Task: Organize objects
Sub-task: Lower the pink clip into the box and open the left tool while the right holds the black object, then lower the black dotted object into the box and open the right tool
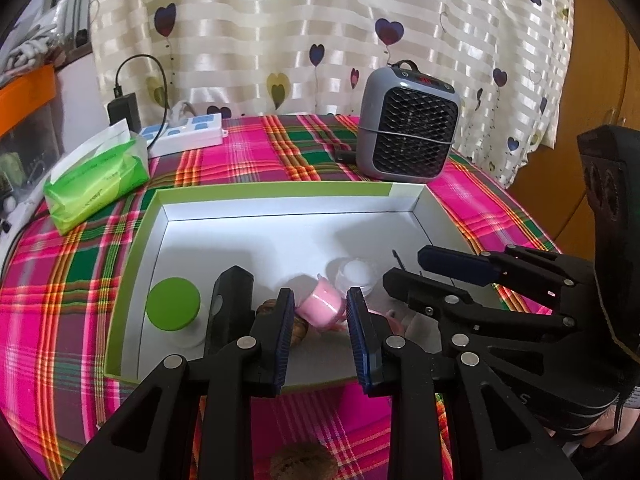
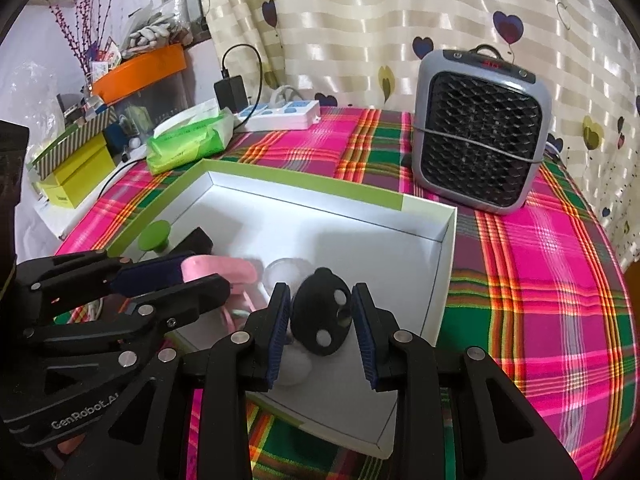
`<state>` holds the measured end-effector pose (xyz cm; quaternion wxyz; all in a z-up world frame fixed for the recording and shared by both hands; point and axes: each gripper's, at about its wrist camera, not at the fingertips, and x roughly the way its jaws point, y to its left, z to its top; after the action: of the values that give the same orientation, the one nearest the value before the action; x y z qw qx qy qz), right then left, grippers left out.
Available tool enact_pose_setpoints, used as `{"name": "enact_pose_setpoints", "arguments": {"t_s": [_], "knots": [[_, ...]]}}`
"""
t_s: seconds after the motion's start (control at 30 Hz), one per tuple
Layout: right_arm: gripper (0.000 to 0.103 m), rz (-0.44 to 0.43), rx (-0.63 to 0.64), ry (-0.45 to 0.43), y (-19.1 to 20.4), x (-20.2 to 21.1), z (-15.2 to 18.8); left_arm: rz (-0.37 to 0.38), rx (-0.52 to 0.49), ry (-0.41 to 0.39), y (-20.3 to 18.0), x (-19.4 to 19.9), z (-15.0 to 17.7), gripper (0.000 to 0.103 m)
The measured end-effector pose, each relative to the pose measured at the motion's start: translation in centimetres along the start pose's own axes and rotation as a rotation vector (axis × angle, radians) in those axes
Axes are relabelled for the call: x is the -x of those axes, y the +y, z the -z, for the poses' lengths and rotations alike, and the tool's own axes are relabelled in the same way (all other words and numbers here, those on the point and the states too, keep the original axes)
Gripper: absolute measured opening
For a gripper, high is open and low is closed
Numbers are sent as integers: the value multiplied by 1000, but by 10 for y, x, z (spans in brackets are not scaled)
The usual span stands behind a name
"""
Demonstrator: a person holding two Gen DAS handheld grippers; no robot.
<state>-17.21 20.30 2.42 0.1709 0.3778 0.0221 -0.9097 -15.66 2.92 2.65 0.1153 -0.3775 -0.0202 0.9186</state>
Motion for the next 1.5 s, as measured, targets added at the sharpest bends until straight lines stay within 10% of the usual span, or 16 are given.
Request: {"name": "enact_pose_setpoints", "arguments": {"t_s": [1.5], "knots": [[38, -106, 86, -65, 45, 44, 37, -54, 88, -66, 25, 58, 40, 24]]}}
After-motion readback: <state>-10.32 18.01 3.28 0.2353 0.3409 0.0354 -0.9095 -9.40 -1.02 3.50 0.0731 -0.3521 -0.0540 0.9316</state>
